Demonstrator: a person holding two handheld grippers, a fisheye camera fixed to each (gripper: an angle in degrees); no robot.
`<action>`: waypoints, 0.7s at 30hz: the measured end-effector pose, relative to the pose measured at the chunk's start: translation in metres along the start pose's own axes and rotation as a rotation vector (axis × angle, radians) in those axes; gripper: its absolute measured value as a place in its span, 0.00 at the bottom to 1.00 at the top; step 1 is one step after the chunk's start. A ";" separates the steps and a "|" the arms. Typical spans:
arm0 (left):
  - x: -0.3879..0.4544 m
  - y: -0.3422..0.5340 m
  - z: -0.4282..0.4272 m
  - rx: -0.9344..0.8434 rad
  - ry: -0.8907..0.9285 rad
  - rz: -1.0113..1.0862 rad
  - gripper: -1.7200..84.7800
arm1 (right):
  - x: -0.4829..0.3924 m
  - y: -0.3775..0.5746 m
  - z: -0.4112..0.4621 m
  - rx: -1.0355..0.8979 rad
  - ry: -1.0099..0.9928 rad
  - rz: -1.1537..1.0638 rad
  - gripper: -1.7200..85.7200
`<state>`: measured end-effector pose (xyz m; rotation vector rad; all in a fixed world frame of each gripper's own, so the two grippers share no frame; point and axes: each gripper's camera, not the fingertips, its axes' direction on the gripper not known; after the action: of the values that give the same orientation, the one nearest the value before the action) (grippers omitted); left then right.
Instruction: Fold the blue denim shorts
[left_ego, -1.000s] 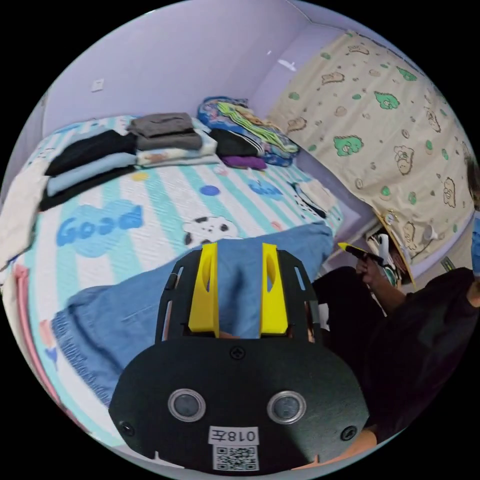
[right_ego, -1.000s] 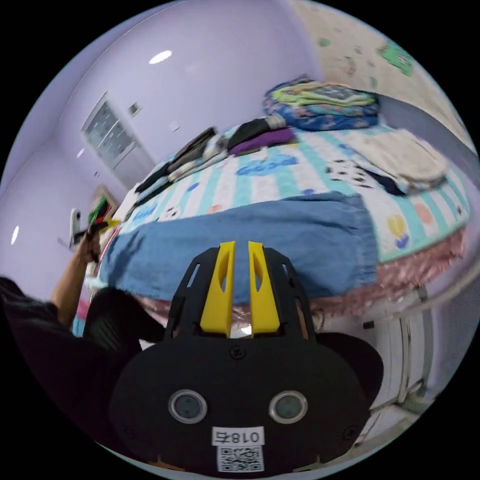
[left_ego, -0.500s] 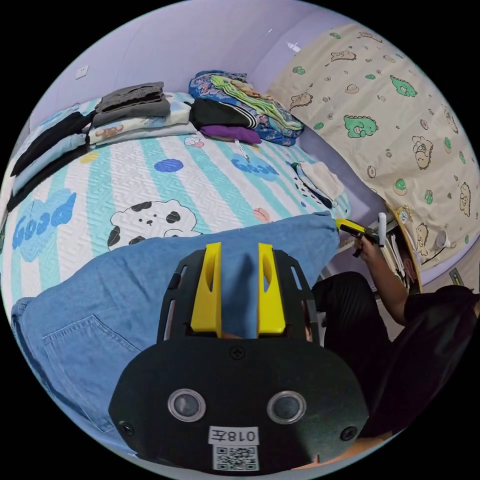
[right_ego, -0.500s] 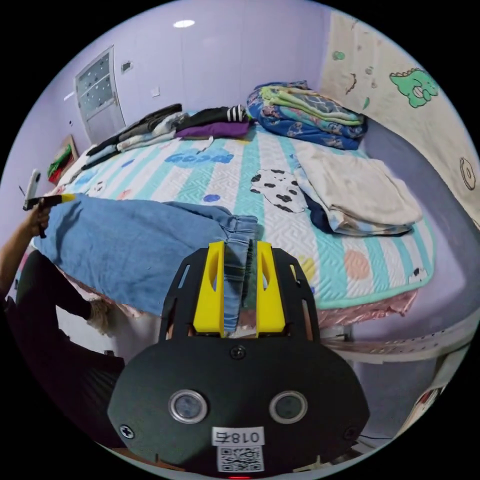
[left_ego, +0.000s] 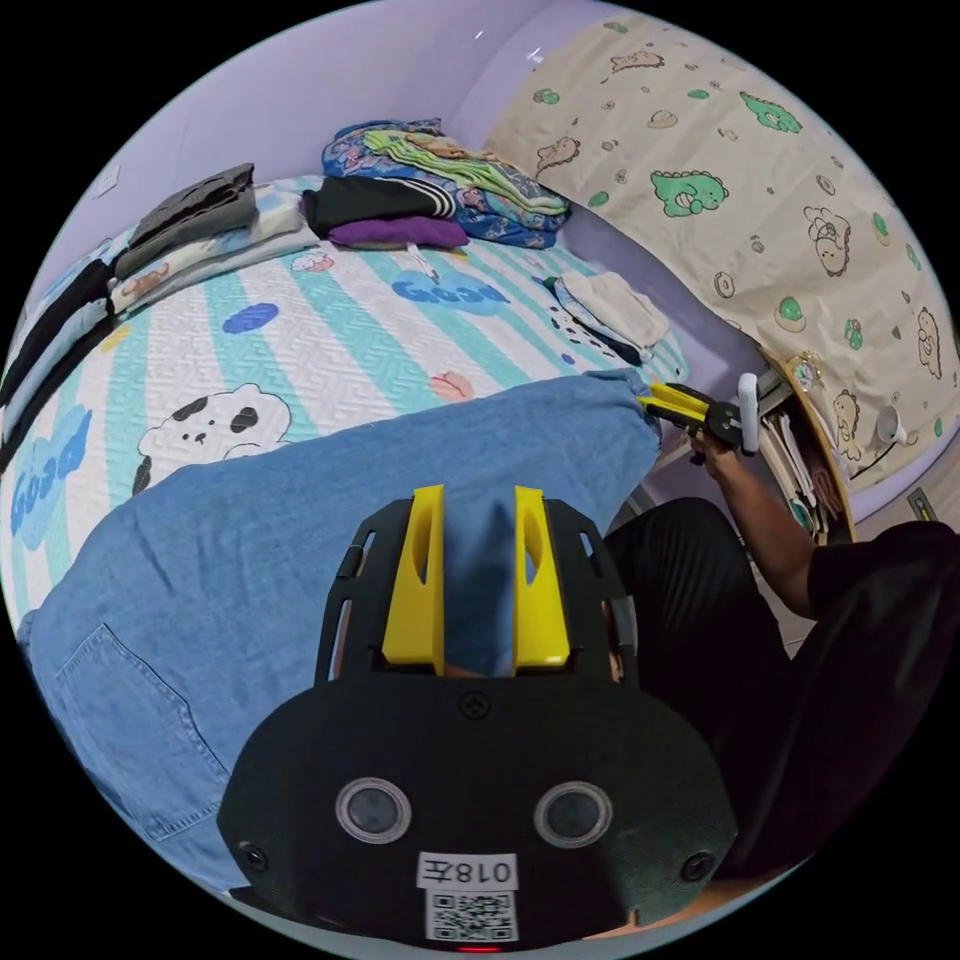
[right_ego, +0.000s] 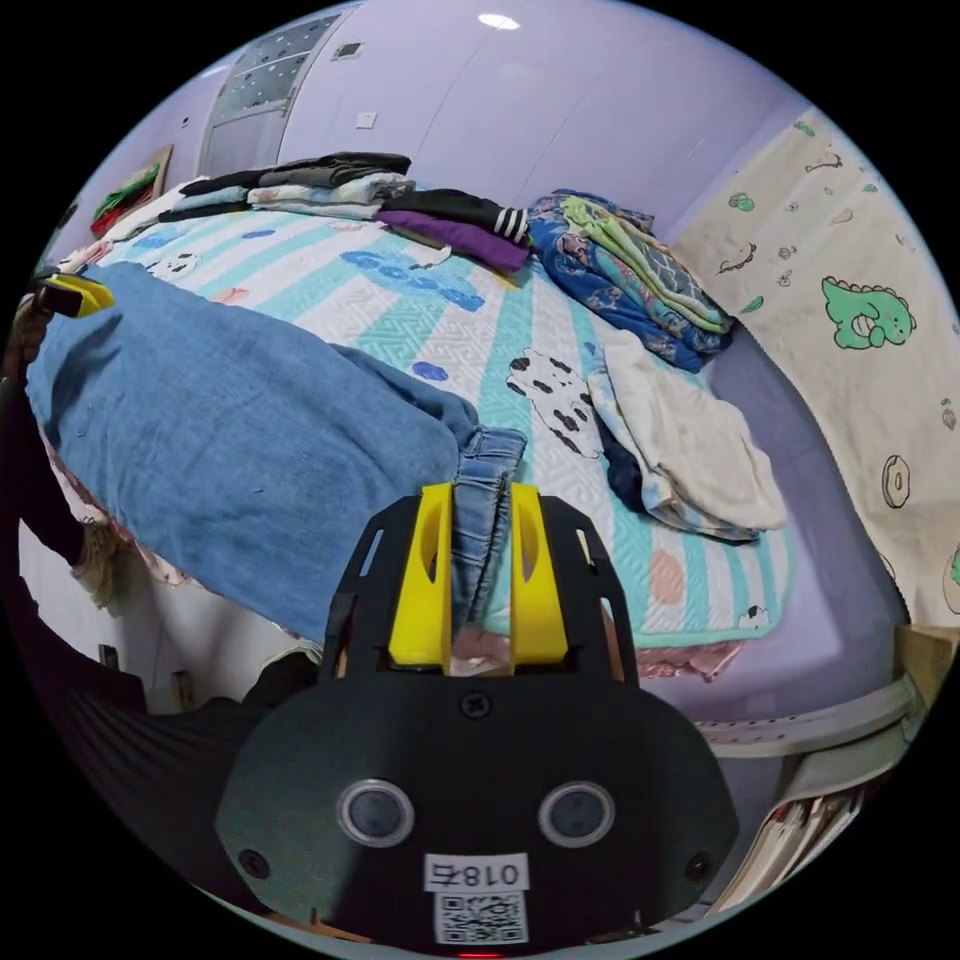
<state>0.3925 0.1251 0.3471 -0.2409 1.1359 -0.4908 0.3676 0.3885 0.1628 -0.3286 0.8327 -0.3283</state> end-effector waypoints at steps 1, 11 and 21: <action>0.007 -0.003 0.003 -0.007 0.004 0.006 0.14 | 0.003 0.001 0.000 0.001 -0.006 -0.002 0.12; 0.041 -0.014 -0.001 0.083 0.084 -0.005 0.14 | 0.050 0.014 0.000 0.033 -0.142 0.008 0.12; 0.053 -0.011 0.006 0.121 0.025 -0.117 0.14 | 0.079 0.027 -0.027 0.100 -0.106 0.014 0.07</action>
<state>0.4127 0.0894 0.3120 -0.1973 1.1160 -0.6650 0.4013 0.3766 0.0821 -0.2450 0.7117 -0.3357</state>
